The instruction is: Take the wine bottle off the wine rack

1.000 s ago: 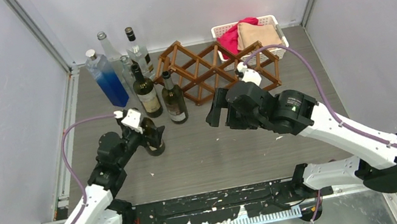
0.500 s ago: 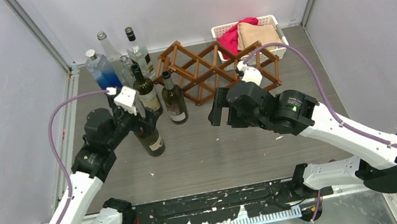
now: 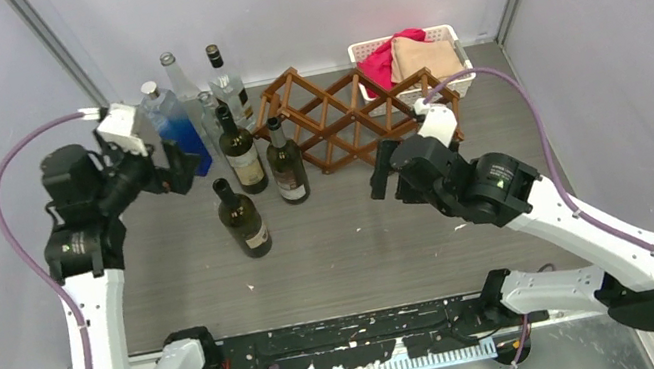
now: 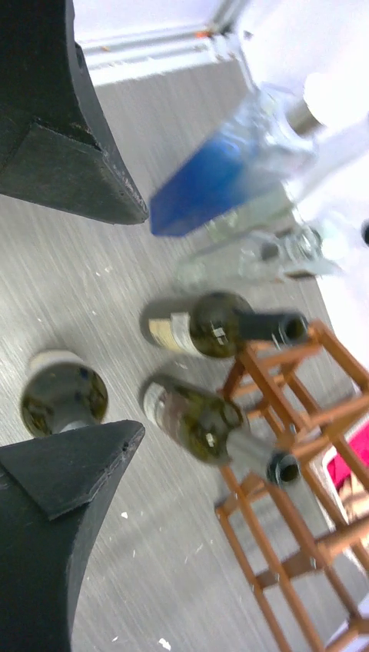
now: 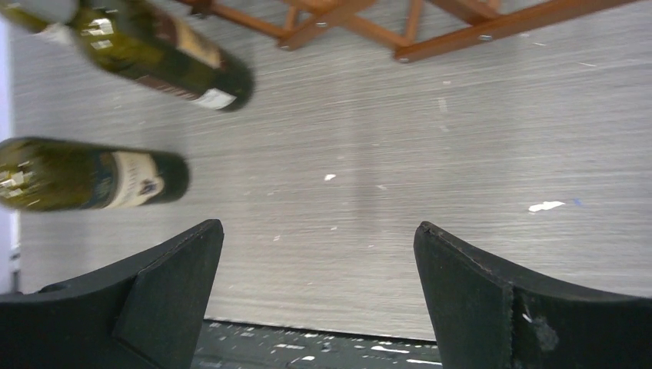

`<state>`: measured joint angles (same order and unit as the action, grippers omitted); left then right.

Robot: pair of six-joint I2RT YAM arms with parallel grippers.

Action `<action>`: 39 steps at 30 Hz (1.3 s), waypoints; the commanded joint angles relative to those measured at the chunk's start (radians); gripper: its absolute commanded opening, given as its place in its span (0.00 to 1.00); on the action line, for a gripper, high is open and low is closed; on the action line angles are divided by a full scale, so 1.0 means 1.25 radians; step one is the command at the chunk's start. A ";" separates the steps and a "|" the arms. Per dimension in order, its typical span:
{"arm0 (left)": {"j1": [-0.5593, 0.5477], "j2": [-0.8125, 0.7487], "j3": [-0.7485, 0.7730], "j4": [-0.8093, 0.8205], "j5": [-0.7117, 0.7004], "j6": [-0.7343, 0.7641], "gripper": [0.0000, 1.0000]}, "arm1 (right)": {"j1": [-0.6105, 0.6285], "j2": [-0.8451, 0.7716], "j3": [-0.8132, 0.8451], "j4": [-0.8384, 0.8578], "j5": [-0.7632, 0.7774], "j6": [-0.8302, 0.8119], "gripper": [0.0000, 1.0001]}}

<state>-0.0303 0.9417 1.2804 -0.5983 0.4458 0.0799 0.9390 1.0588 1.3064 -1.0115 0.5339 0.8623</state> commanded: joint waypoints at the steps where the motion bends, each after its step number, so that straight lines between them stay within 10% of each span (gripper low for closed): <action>1: 0.199 0.039 0.011 -0.136 0.205 0.067 0.95 | -0.054 -0.053 -0.088 0.042 0.089 -0.037 1.00; 6: 0.358 0.067 -0.121 -0.101 0.281 0.108 0.94 | -0.120 -0.142 -0.258 0.172 0.221 -0.072 1.00; 17: 0.365 0.081 -0.427 0.203 0.218 0.082 1.00 | -0.193 -0.213 -0.552 0.562 0.632 -0.216 1.00; 39: 0.130 0.351 -0.700 1.036 -0.082 -0.110 1.00 | -0.600 0.199 -0.782 1.393 0.321 -0.495 1.00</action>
<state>0.1349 1.3544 0.4377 0.4118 0.4141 -0.0303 0.2340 1.2636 0.3138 0.5049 1.0168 0.2638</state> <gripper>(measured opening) 0.994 0.997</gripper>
